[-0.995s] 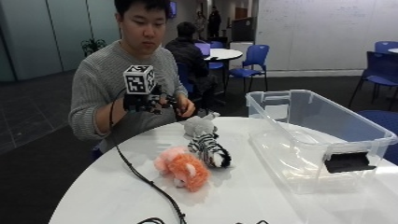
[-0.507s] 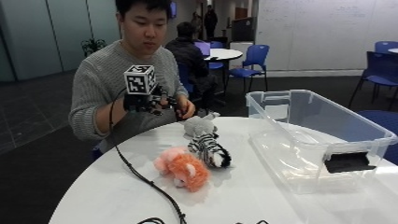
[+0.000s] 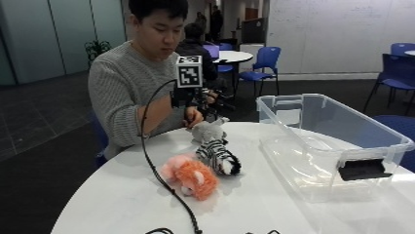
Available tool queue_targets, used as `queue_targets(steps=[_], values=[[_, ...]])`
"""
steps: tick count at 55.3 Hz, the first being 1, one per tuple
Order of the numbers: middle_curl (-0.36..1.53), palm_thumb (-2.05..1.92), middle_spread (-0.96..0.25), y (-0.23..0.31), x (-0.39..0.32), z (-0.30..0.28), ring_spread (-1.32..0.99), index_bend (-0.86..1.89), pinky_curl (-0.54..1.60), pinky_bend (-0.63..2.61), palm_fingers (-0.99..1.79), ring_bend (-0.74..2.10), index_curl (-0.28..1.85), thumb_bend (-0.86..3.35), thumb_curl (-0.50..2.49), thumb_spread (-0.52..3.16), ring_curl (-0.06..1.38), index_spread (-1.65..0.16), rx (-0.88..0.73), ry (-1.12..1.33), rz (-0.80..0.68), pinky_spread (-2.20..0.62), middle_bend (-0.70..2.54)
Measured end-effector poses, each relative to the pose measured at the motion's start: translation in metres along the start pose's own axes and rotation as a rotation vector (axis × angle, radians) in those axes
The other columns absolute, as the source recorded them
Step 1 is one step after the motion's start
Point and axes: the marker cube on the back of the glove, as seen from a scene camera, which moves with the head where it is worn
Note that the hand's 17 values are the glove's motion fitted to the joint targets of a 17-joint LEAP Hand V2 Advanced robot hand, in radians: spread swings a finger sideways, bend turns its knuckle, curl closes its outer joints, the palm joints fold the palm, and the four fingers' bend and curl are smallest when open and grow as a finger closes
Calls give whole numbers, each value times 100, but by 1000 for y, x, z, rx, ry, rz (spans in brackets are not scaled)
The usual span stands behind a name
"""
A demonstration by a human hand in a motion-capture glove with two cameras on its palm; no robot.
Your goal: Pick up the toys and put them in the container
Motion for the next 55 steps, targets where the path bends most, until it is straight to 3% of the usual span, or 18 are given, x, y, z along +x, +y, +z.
queue_targets(steps=[11, 23, 30, 35, 40, 50, 55], values=[[25, 1, -14, -32, -13, 49, -8, 11, 40, 103, -3, 38, 23, -1, 20, 131, 23, -33, -133, -18, 35, 2, 16], [25, 2, -13, -28, -21, 136, -6, 14, 43, 120, -4, 40, 23, -1, 24, 125, 25, -33, -348, 156, 60, 1, 15], [24, 15, -11, -22, -32, 145, -5, 34, 42, 119, 6, 34, 30, 5, 29, 129, 24, -34, -278, 154, 65, 1, 15], [28, 29, -15, -18, -20, 144, -11, 49, 36, 105, 38, 41, 35, 11, 35, 131, 24, -34, -229, 302, 35, -2, 28], [33, 39, -18, -16, -19, 144, -21, 46, 34, 102, 64, 58, 38, 14, 41, 128, 29, -33, -163, 335, 20, -17, 38], [38, 51, -23, -21, -33, 125, -34, 43, 37, 103, 72, 74, 45, 16, 50, 119, 38, -33, -176, 90, 19, -33, 38], [39, 54, -25, -36, -30, 79, -37, 42, 38, 106, 72, 75, 49, 15, 55, 115, 40, -33, -116, 43, -3, -36, 36]])
